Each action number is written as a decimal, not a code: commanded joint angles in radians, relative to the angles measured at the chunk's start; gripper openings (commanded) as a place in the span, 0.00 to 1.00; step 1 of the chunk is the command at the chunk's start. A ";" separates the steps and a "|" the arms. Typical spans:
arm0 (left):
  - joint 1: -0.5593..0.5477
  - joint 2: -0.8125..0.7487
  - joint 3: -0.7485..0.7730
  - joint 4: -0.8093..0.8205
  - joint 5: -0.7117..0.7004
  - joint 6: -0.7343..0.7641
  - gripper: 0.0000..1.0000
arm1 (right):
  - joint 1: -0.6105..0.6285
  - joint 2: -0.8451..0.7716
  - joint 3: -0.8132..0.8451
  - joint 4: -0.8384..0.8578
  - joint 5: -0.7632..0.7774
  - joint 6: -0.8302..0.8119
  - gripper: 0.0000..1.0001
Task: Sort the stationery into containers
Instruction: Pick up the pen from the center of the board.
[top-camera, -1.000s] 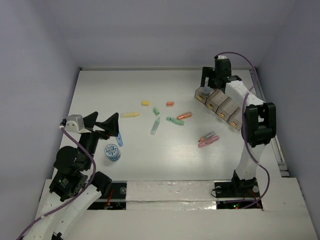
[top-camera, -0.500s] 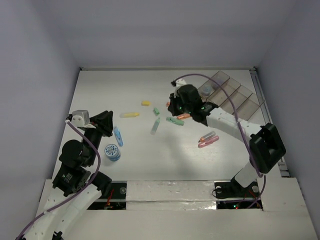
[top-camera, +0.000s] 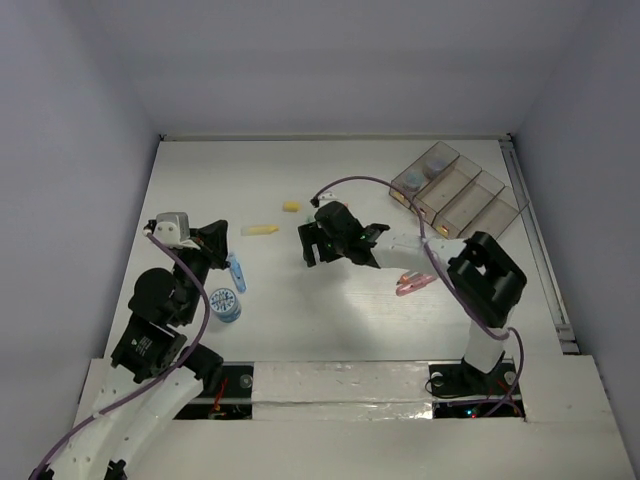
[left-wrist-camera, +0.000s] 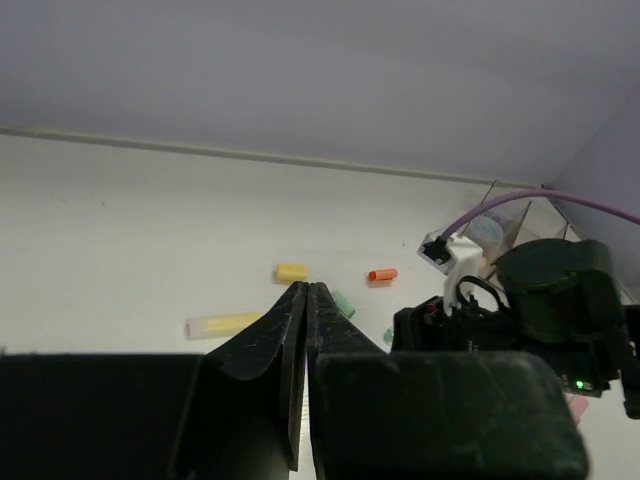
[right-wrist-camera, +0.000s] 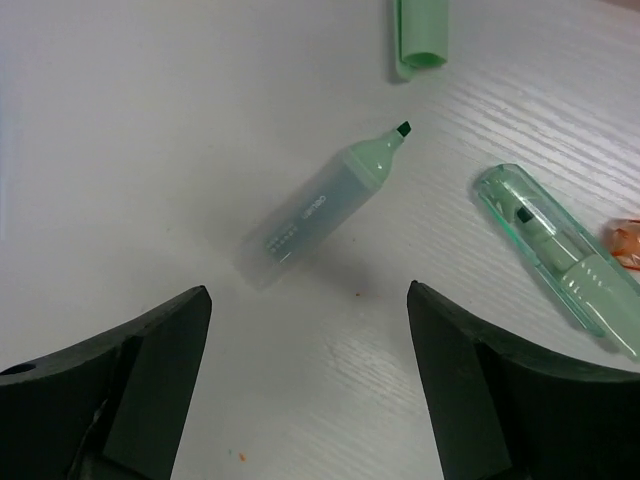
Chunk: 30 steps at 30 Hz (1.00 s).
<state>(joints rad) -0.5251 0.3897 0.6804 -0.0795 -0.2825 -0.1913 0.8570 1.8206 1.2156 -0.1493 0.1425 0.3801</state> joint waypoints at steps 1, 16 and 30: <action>0.016 0.012 0.011 0.032 0.031 -0.002 0.03 | 0.017 0.078 0.099 -0.018 0.063 0.034 0.86; 0.025 -0.003 0.005 0.040 0.078 0.003 0.34 | 0.037 0.295 0.277 -0.088 0.153 0.033 0.77; 0.043 0.003 0.004 0.046 0.103 0.001 0.39 | 0.037 0.267 0.217 -0.115 0.221 0.019 0.39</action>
<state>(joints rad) -0.4938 0.3889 0.6804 -0.0795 -0.2047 -0.1917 0.8848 2.1006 1.4570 -0.2363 0.3508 0.3950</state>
